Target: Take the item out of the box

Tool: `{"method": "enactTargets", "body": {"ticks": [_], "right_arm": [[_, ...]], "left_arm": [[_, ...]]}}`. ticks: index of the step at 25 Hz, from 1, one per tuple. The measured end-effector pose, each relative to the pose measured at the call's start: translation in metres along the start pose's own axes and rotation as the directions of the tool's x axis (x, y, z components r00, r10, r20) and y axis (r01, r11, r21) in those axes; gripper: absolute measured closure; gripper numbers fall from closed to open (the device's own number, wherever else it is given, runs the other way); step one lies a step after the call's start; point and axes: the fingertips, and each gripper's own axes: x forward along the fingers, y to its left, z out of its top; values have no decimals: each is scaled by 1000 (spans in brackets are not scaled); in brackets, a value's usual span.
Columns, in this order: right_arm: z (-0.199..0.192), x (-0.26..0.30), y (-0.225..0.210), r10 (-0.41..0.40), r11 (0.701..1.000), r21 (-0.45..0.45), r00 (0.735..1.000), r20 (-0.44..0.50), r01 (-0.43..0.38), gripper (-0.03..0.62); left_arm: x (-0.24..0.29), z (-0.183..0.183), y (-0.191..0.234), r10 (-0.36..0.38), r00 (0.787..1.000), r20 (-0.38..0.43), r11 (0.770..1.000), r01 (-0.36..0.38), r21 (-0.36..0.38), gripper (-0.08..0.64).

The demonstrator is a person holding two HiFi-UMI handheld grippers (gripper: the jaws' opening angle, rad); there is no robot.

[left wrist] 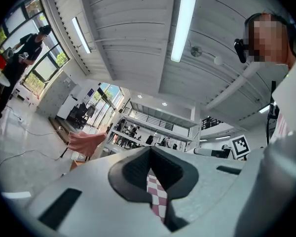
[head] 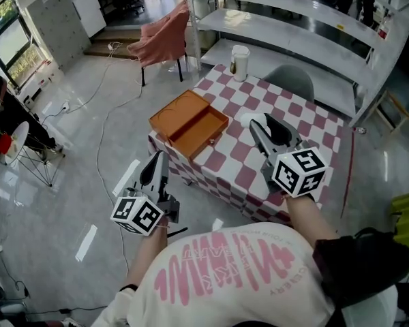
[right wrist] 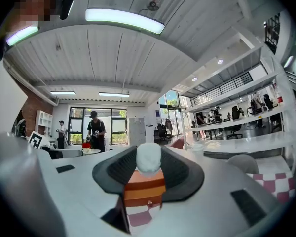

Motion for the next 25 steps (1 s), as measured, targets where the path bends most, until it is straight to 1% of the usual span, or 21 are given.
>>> {"method": "enactTargets", "body": {"ticks": [5, 10, 13, 19, 25], "right_arm": [[-8, -34, -9, 23, 999, 26, 999, -41, -22, 442], [-10, -66, -19, 37, 998, 43, 999, -37, -35, 442], [-14, -84, -23, 48, 998, 50, 998, -40, -45, 442], [-24, -112, -27, 60, 996, 73, 997, -53, -56, 442], [-34, -133, -22, 83, 995, 63, 994, -73, -78, 442]], "left_arm": [[-11, -20, -30, 27, 1000, -10, 999, -27, -28, 553], [-11, -34, -67, 10, 1000, -16, 999, -10, -30, 552], [-17, -43, -86, 15, 1000, -26, 1000, -15, -27, 553], [-31, -54, -112, 40, 999, -36, 999, -40, 7, 554], [-53, -67, -128, 67, 997, -43, 998, -67, -17, 553]]}}
